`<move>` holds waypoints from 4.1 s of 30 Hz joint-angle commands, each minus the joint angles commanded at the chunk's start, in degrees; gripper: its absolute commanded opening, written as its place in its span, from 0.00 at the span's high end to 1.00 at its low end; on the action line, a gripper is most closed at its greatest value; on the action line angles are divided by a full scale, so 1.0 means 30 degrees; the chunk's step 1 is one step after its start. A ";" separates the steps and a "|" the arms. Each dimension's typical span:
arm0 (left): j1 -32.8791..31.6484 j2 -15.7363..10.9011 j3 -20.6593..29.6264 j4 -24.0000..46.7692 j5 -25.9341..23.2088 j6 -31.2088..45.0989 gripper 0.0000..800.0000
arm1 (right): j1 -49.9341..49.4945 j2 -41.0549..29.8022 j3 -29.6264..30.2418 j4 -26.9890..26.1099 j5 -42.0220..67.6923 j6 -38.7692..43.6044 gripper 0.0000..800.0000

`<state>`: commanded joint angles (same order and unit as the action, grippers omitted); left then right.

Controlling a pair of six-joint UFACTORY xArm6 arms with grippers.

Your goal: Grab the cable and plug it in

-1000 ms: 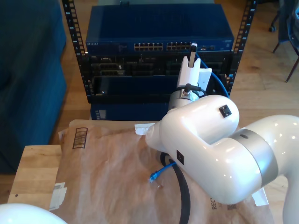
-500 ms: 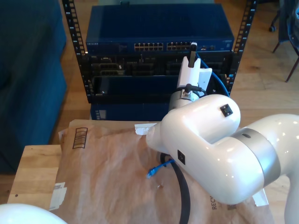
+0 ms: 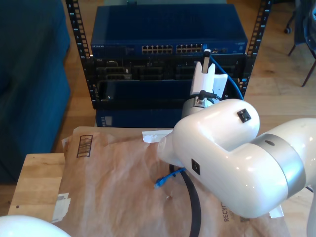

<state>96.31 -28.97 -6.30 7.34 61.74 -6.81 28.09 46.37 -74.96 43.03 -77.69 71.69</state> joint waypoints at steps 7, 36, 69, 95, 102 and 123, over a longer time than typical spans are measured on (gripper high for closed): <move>-0.0029 0.0000 0.0000 0.0000 0.0000 0.0000 0.00 | 0.0000 0.0029 -0.0147 -0.0029 0.0176 0.0000 1.00; -0.0029 0.0000 0.0000 0.0000 0.0000 0.0000 0.00 | -0.2198 -1.5209 1.2425 -0.1377 1.5238 -0.3780 0.08; -0.0029 0.0000 0.0000 0.0000 0.0000 0.0000 0.00 | -3.1004 -2.7341 1.5179 -1.2103 4.8410 -1.8198 0.01; 0.0000 0.0000 0.0000 0.0000 0.0000 0.0000 0.00 | -3.7626 -2.8894 2.4703 -1.2747 4.2989 -2.4645 0.01; -0.0029 0.0000 0.0000 0.0000 0.0000 0.0000 0.00 | -3.7714 -2.8747 2.5436 -1.2630 4.2051 -2.4908 0.01; -0.0029 0.0000 0.0000 0.0000 0.0000 0.0000 0.00 | -3.7744 -2.8747 2.5436 -1.2659 4.2051 -2.4908 0.01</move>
<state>96.22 -28.97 -6.30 7.34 61.74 -6.81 -85.14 -39.87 1.35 5.05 48.46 -3.03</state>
